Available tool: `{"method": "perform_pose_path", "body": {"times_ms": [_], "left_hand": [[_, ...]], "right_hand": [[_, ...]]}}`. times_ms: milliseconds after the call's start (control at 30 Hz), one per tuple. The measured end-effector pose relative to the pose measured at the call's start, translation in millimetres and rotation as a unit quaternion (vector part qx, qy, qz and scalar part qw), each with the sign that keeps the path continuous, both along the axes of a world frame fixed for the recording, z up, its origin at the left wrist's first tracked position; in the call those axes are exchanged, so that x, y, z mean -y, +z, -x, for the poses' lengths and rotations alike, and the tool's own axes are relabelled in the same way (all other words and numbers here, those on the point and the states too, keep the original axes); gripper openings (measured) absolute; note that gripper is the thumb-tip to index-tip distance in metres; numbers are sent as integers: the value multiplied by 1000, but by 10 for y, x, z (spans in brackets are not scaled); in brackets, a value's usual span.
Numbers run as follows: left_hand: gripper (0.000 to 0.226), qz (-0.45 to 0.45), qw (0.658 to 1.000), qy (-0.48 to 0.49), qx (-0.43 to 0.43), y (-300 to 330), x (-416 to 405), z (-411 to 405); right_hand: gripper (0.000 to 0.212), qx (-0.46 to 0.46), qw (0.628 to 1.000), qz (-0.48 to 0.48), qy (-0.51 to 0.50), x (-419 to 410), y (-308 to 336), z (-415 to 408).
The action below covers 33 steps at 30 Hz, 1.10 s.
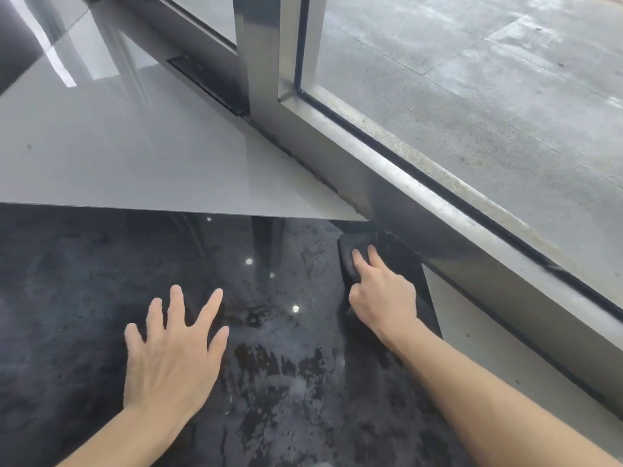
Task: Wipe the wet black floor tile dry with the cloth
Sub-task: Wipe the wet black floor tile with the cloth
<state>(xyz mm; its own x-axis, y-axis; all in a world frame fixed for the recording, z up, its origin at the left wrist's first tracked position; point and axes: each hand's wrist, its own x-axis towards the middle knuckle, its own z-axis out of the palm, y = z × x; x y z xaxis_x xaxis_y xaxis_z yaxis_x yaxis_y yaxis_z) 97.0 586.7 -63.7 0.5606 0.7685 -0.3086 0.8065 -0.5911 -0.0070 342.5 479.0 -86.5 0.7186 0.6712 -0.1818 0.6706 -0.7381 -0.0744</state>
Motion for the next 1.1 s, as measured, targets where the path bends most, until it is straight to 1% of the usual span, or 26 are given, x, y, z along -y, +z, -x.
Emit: {"method": "perform_pose_path", "body": {"times_ms": [67, 100, 133, 200, 267, 333, 400, 433, 500, 600, 667, 733, 800, 900, 1000, 1100], "left_hand": [[63, 7, 999, 21, -34, -65, -4, 42], [67, 8, 999, 18, -33, -110, -11, 78], [69, 0, 999, 8, -33, -151, -22, 97], [73, -20, 998, -21, -59, -179, -55, 119], [86, -17, 996, -35, -85, -170, -106, 123], [100, -11, 995, -47, -85, -137, -145, 119], [94, -5, 996, -54, -65, -58, -163, 137], [89, 2, 997, -60, -46, 2, -175, 148], [80, -13, 997, -77, 3, 83, -222, 204], [70, -9, 998, -59, 17, 91, -312, 319], [61, -22, 999, -30, 1, -23, -367, 406], [61, -14, 999, 17, -28, -139, -441, 510], [65, -14, 998, 61, -27, -189, -474, 608], [67, 0, 995, 98, -22, -246, -449, 675], [66, 25, 993, 116, 5, -289, -443, 661], [66, 21, 993, 114, 7, -308, -442, 638]], "right_hand": [[62, -4, 1000, 0, -5, -199, 16, -150], [62, -7, 1000, 2, -9, -276, 16, -192], [62, -9, 1000, 4, -16, -324, 22, -219], [63, -10, 1000, 8, -27, -362, 28, -174], [64, 3, 1000, 8, -6, -323, 31, -38], [65, 8, 1000, 4, 28, -238, 30, 156], [67, -1, 999, 0, 50, -109, 40, 380], [68, -6, 998, 1, 56, -25, 37, 506], [70, -15, 997, 4, 71, 140, 6, 761], [70, -13, 997, 0, 74, 251, -43, 955], [68, 3, 997, 4, 74, 157, -43, 893], [67, 17, 998, 2, 61, -16, -25, 758], [66, 19, 999, -4, 45, -225, -12, 642], [65, 23, 998, -12, 52, -523, -13, 484], [64, 19, 998, -22, 54, -761, -1, 332], [64, 18, 998, -27, 45, -865, -23, 282]]}}
